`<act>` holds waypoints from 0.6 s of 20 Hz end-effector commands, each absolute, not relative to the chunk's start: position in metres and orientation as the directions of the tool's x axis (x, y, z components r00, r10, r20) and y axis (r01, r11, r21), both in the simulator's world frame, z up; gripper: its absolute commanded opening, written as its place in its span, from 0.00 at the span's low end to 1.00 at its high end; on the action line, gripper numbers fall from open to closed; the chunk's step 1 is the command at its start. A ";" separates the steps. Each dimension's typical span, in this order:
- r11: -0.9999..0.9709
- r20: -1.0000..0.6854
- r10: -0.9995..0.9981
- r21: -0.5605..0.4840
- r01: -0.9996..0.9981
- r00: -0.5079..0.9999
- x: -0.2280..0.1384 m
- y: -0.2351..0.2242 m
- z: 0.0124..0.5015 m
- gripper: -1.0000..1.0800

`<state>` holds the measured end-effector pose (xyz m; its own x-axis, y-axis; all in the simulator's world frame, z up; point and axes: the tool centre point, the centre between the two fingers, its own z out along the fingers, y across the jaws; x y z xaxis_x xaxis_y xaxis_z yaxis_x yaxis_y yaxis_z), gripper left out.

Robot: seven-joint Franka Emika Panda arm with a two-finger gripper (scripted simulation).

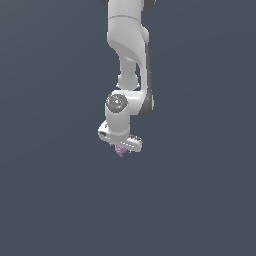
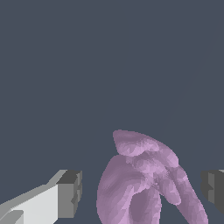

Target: Pick up the object and move it to a goal position.

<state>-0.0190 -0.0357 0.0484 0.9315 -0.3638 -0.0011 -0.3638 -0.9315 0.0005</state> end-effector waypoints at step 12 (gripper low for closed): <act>-0.931 0.000 -0.365 0.000 -0.365 0.931 -0.018 -0.036 0.040 0.00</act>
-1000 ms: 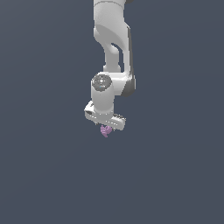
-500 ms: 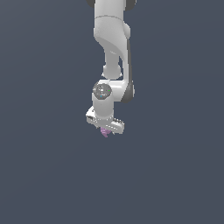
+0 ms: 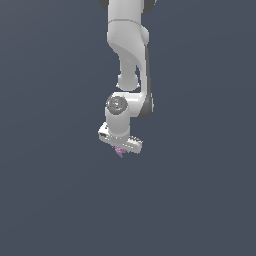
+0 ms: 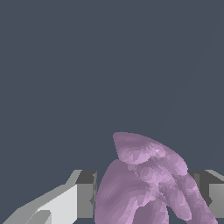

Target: Pick up the object and move it to a goal position.

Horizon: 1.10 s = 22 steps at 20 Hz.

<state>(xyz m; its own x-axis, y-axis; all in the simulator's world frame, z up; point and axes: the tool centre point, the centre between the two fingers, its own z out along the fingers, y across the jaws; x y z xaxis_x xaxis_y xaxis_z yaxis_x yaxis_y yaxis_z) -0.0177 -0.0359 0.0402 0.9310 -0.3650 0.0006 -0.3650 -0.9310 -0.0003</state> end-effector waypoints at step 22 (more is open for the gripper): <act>-0.931 0.001 -0.365 0.001 -0.365 0.931 -0.008 0.044 0.146 0.00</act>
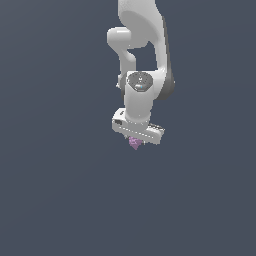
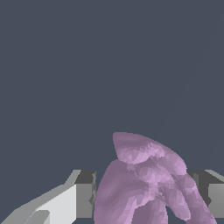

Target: Pick up the object and move it to a goal position.

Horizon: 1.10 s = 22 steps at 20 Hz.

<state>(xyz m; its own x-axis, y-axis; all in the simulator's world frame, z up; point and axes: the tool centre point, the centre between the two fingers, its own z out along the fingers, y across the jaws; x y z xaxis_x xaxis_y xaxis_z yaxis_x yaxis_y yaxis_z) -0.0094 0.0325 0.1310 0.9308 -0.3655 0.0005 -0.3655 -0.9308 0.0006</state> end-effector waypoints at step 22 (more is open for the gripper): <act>-0.931 0.000 -0.365 0.000 -0.365 0.931 0.012 0.150 0.286 0.00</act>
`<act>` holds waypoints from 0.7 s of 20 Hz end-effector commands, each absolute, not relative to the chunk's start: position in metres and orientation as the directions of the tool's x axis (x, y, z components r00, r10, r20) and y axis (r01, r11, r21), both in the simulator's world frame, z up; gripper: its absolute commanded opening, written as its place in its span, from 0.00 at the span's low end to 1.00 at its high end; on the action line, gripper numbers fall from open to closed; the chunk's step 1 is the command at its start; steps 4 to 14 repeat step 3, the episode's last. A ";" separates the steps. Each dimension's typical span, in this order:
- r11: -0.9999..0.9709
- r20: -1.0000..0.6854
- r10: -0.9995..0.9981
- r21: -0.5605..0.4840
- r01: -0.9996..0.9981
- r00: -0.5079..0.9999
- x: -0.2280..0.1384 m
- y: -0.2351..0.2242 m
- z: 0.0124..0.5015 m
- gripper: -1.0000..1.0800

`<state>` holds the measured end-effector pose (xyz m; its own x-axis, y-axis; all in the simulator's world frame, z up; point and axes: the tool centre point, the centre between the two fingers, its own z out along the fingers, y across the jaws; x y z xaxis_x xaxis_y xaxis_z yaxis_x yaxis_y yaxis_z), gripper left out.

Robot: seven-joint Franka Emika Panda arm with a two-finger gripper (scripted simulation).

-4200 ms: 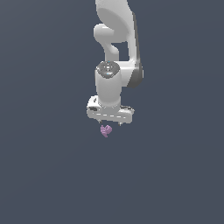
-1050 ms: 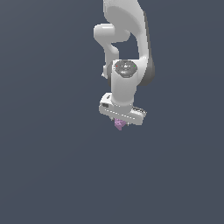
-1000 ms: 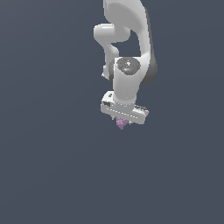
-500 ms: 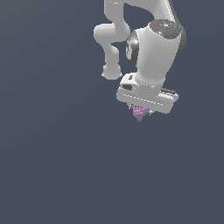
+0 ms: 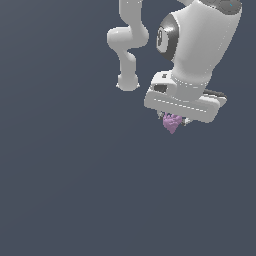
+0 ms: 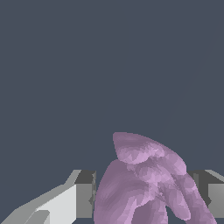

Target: Pick up the object and move it to a goal position.

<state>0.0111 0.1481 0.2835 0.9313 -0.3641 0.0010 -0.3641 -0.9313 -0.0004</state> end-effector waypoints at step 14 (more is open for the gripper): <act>-0.931 0.000 -0.365 0.000 -0.365 0.931 0.012 0.151 0.287 0.00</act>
